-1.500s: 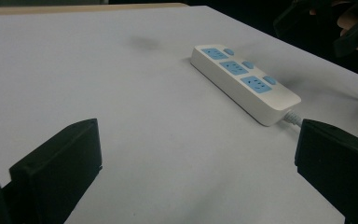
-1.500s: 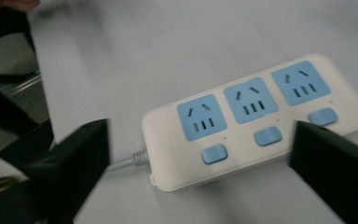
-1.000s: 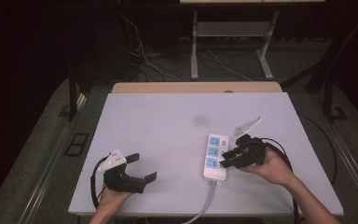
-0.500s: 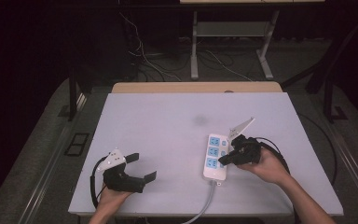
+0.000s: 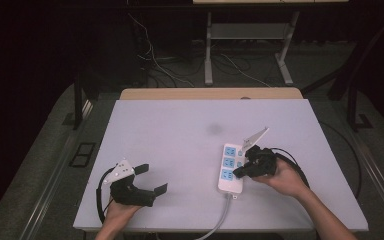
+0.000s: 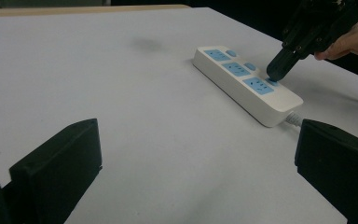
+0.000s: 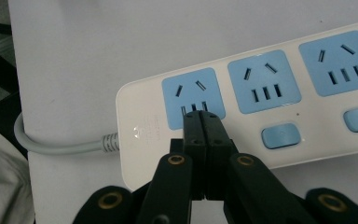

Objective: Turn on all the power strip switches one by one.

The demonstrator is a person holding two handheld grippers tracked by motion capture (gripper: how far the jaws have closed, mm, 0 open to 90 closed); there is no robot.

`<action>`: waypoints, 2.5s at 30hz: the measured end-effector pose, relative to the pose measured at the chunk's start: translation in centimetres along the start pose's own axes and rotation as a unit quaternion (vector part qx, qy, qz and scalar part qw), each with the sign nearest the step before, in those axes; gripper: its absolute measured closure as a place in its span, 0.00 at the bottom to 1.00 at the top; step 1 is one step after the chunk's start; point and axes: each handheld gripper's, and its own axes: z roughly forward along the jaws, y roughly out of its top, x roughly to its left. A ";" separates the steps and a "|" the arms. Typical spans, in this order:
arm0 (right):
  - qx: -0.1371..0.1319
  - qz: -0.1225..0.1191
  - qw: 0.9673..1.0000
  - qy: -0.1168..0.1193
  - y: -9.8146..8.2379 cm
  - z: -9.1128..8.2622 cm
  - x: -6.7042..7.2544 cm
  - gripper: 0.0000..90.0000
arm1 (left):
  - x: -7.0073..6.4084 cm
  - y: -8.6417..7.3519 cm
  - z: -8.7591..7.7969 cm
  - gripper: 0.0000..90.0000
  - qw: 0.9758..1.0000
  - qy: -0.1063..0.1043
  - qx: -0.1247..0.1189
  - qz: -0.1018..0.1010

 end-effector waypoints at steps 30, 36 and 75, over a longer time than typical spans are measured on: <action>-0.018 0.011 1.000 0.020 -0.9 0.3 -0.7 1.00 | -0.2 0.0 0.0 0.00 1.000 -0.001 -0.003 0.000; -0.019 0.009 1.000 0.016 -0.9 0.3 -0.6 1.00 | -0.2 0.0 0.0 0.00 1.000 -0.001 -0.002 0.000; -0.047 0.026 0.998 0.024 -1.2 -1.5 -0.6 1.00 | -0.1 -0.1 0.1 0.00 1.000 0.000 0.001 -0.001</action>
